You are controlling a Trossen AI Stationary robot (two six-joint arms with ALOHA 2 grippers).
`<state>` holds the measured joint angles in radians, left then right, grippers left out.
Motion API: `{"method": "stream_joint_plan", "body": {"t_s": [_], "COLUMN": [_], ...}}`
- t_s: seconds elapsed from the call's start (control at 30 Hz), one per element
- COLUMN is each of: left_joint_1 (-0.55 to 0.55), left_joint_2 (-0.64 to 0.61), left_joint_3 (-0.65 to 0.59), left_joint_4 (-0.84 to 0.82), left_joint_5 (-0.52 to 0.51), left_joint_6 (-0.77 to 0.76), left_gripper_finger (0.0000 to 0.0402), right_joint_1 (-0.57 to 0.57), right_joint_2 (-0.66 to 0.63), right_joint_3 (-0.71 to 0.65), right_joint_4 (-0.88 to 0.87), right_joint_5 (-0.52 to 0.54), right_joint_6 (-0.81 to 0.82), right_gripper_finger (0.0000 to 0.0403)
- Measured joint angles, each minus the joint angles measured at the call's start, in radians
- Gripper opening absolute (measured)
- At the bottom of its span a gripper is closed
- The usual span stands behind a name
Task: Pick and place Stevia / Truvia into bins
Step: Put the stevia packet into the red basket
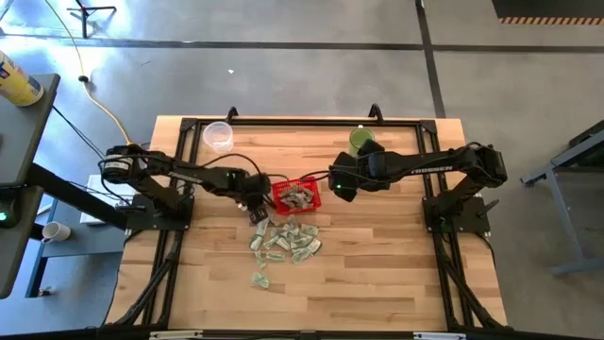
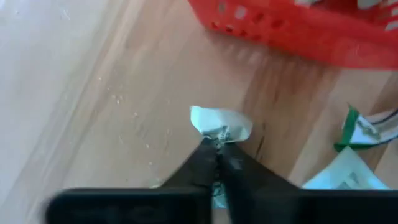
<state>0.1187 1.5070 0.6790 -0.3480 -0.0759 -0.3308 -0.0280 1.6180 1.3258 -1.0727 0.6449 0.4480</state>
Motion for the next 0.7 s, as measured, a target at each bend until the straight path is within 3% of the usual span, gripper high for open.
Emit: {"method": "stream_joint_plan", "body": {"t_s": [0.07, 0.2, 0.43, 0.7], "left_joint_1": [0.015, 0.025, 0.026, 0.025], "left_joint_2": [0.001, -0.043, -0.15, -0.055], "left_joint_3": [0.016, 0.087, 0.253, 0.361], "left_joint_4": [0.0, -0.019, -0.067, -0.014], "left_joint_5": [0.043, 0.122, 0.084, 0.12], "left_joint_6": [0.006, 0.018, 0.153, 0.214], "left_gripper_finger": [0.0021, 0.0043, 0.002, 0.0036], "right_joint_1": [0.0, 0.016, 0.092, 0.102], "right_joint_2": [0.0, -0.018, -0.095, -0.109], "right_joint_3": [0.0, 0.0, 0.0, 0.0], "right_joint_4": [-0.005, -0.021, -0.115, -0.165], "right_joint_5": [0.0, -0.005, 0.015, 0.036], "right_joint_6": [-0.002, -0.037, -0.017, 0.05], "right_gripper_finger": [0.0309, 0.0309, 0.0309, 0.0309]}}
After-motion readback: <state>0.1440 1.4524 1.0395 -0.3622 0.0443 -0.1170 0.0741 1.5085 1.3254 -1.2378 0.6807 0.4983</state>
